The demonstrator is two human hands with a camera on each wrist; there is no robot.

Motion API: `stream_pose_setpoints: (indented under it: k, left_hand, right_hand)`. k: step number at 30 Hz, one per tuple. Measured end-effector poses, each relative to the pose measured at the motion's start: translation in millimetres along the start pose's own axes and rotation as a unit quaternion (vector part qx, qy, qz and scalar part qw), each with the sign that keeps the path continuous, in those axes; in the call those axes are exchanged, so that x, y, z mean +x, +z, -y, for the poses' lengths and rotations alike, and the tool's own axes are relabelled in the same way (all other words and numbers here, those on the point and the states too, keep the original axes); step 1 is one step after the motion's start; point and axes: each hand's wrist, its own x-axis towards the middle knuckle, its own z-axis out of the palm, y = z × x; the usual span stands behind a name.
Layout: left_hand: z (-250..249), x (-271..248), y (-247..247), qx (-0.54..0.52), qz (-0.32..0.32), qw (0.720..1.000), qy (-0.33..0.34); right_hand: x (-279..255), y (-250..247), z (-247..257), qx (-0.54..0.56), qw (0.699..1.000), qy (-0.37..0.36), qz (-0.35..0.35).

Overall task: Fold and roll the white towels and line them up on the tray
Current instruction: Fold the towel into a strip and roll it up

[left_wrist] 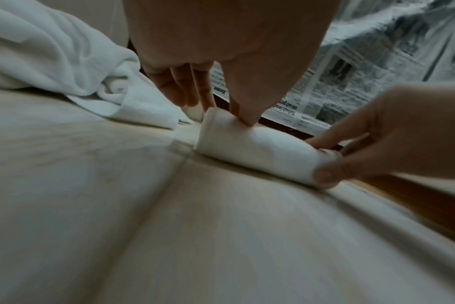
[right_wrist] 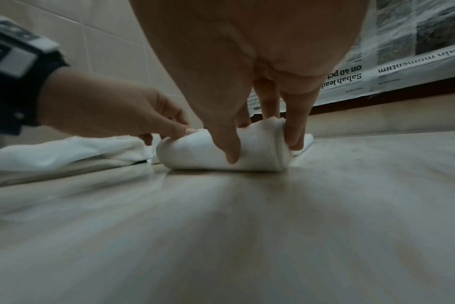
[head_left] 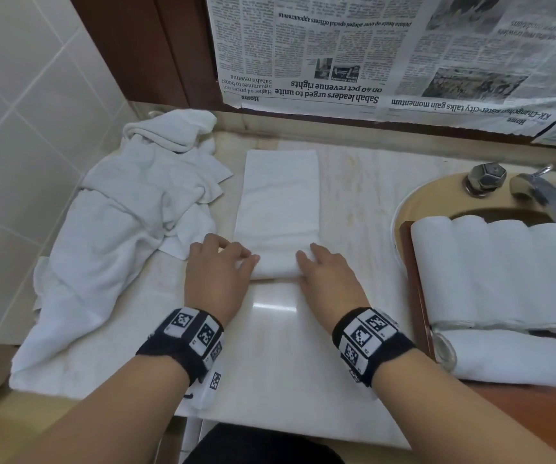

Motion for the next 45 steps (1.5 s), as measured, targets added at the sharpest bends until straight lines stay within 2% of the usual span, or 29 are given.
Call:
stream_pose_setpoints:
  k: [2, 6, 9, 12, 14, 17, 22, 25, 27, 31, 33, 36, 38, 42, 45]
  left_hand:
    - [5.1, -1.6, 1.1, 0.011, 0.002, 0.999, 0.031]
    - [20.3, 4.1, 0.9, 0.017, 0.053, 0.996, 0.068]
    - [23.2, 21.9, -1.5, -0.022, 0.102, 0.994, 0.037]
    - [16.1, 46.6, -4.9, -0.027, 0.155, 0.988, 0.006]
    - [10.9, 61.8, -5.8, -0.031, 0.166, 0.986, -0.018]
    - [3.6, 78.3, -4.2, -0.050, 0.130, 0.990, -0.036]
    - [-7.9, 87.2, -1.3, 0.001, 0.050, 0.999, -0.009]
    - [-7.7, 86.2, -0.3, 0.020, 0.020, 0.999, 0.020]
    - [-2.7, 82.8, -0.9, 0.030, 0.033, 0.998, 0.033]
    - [8.0, 82.0, -0.9, 0.053, 0.082, 0.994, 0.049]
    - [8.0, 89.4, -1.0, 0.024, 0.118, 0.993, 0.011]
    - [1.3, 107.1, -0.8, -0.016, 0.149, 0.987, -0.054]
    - [-5.2, 119.9, 0.1, -0.012, 0.144, 0.986, -0.079]
    - [-17.9, 139.5, 0.0, 0.004, 0.079, 0.993, -0.086]
    - [-25.5, 149.1, 1.5, 0.064, 0.047, 0.995, -0.055]
  right_hand:
    - [11.7, -11.9, -2.7, 0.012, 1.000, -0.003, 0.008]
    - [34.7, -35.4, -11.6, -0.008, 0.999, -0.006, 0.041]
    - [49.2, -40.0, -14.9, -0.006, 0.999, 0.000, 0.050]
    - [60.0, -39.7, -15.5, 0.079, 0.995, 0.027, 0.059]
    - [62.6, -39.0, -14.7, 0.134, 0.990, 0.036, 0.028]
    - [61.4, -35.0, -9.8, 0.102, 0.994, 0.036, -0.023]
    - [59.4, -25.4, -1.7, 0.040, 0.998, 0.053, 0.014]
    - [70.0, -31.9, -6.6, -0.017, 0.999, 0.021, -0.027]
    - [80.7, -41.6, -11.9, -0.039, 0.999, -0.003, -0.022]
    - [107.8, -60.7, -24.2, -0.018, 0.998, -0.028, 0.059]
    - [118.6, -64.8, -27.1, 0.025, 0.996, -0.022, 0.084]
    - [126.0, -66.0, -28.5, 0.126, 0.990, 0.012, 0.064]
    - [128.0, -65.0, -27.5, 0.154, 0.987, 0.021, 0.030]
    - [126.9, -55.1, -20.4, 0.087, 0.995, 0.004, -0.040]
    - [127.2, -43.5, -19.7, 0.007, 1.000, -0.001, -0.012]
